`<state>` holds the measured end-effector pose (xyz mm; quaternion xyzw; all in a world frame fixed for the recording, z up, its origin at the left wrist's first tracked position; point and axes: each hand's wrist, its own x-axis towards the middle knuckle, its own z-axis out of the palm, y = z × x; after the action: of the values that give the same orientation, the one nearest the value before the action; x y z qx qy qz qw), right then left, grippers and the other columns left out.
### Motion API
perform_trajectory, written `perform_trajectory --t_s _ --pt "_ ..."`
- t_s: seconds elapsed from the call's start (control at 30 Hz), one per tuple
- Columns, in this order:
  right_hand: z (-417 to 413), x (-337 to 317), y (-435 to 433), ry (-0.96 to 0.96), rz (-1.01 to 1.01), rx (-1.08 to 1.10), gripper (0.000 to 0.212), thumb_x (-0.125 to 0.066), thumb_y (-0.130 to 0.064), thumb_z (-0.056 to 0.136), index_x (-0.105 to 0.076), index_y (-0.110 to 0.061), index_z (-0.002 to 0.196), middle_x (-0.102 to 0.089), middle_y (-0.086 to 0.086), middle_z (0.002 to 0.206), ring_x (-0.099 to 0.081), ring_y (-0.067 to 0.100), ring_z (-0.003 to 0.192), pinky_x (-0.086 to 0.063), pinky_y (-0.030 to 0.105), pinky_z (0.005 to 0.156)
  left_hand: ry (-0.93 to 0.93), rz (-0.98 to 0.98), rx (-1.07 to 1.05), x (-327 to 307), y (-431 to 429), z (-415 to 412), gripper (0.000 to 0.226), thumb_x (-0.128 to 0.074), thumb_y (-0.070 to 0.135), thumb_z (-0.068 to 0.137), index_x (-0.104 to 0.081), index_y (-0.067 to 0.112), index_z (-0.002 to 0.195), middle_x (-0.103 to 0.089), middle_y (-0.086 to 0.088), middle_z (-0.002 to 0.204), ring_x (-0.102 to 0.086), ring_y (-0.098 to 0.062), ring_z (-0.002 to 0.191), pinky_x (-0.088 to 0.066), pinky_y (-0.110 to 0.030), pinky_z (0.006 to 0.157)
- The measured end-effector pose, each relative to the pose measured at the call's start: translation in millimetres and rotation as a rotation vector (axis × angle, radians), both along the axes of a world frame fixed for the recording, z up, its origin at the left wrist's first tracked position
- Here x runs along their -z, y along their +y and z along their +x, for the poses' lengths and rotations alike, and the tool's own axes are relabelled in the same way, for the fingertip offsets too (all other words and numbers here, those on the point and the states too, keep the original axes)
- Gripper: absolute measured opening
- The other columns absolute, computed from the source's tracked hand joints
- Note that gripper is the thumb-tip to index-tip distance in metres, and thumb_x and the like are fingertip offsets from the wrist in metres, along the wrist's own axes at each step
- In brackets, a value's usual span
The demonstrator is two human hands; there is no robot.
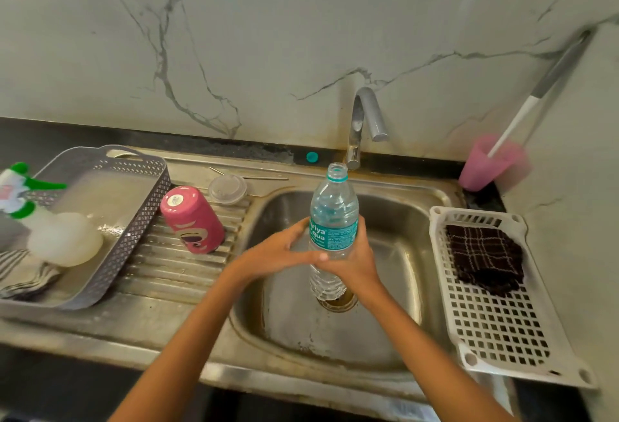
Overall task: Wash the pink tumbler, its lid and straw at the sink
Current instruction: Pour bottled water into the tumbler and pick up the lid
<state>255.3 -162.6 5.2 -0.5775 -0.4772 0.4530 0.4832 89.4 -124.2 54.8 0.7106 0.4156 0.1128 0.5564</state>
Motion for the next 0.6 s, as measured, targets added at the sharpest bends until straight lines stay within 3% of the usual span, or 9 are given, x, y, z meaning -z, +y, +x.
perform_trajectory --t_s 0.07,0.13,0.27,0.37,0.5,0.6 --pt "-2 2 -3 0.001 -0.023 -0.006 0.088 -0.090 -0.007 0.060 -0.039 -0.034 0.126 -0.064 -0.011 0.112 -0.063 -0.007 0.097 -0.050 0.010 0.072 0.321 0.229 0.031 -5 14 -25 0.083 -0.064 0.046 0.088 -0.015 0.027 0.153 -0.017 0.006 0.160 -0.018 -0.009 0.146 -0.013 -0.023 0.114" --pt "-4 6 -4 -0.008 -0.037 0.014 0.085 -0.090 -0.007 0.061 -0.041 -0.033 0.125 -0.064 -0.009 0.112 -0.063 -0.005 0.095 -0.050 0.008 0.073 0.646 0.461 0.088 -10 32 -54 0.084 -0.056 0.048 0.092 -0.010 0.020 0.156 -0.009 -0.001 0.163 -0.014 -0.020 0.149 -0.015 -0.031 0.118" --pt "-8 13 -3 0.004 -0.057 0.057 0.082 -0.092 -0.014 0.058 -0.045 -0.030 0.123 -0.065 -0.009 0.111 -0.064 0.004 0.099 -0.054 0.022 0.085 1.360 0.870 0.349 -14 59 -90 0.071 -0.052 0.043 0.095 -0.018 0.022 0.154 -0.017 -0.005 0.162 -0.012 -0.025 0.150 -0.005 -0.049 0.121" --pt "-10 13 -3 0.021 -0.059 0.069 0.078 -0.092 -0.016 0.058 -0.045 -0.037 0.117 -0.065 -0.011 0.109 -0.065 0.005 0.099 -0.054 0.027 0.087 1.655 0.860 0.480 -17 69 -87 0.067 -0.051 0.040 0.097 -0.019 0.021 0.153 -0.018 -0.009 0.161 -0.010 -0.028 0.151 0.000 -0.060 0.119" --pt "-10 10 -3 0.045 -0.048 0.073 0.076 -0.092 -0.016 0.058 -0.046 -0.038 0.115 -0.065 -0.011 0.112 -0.064 0.004 0.100 -0.053 0.024 0.087 1.848 0.768 0.549 -4 78 -70 0.052 -0.054 0.036 0.096 -0.042 0.017 0.143 -0.048 -0.012 0.142 -0.037 -0.033 0.138 -0.004 -0.068 0.115" --pt "-6 9 -4 0.056 -0.046 0.071 0.079 -0.092 -0.019 0.058 -0.045 -0.037 0.119 -0.065 -0.011 0.113 -0.065 0.005 0.102 -0.054 0.029 0.090 1.967 0.723 0.603 10 83 -66 0.054 -0.051 0.041 0.097 -0.040 0.020 0.144 -0.045 -0.015 0.145 -0.034 -0.042 0.139 -0.010 -0.076 0.109"
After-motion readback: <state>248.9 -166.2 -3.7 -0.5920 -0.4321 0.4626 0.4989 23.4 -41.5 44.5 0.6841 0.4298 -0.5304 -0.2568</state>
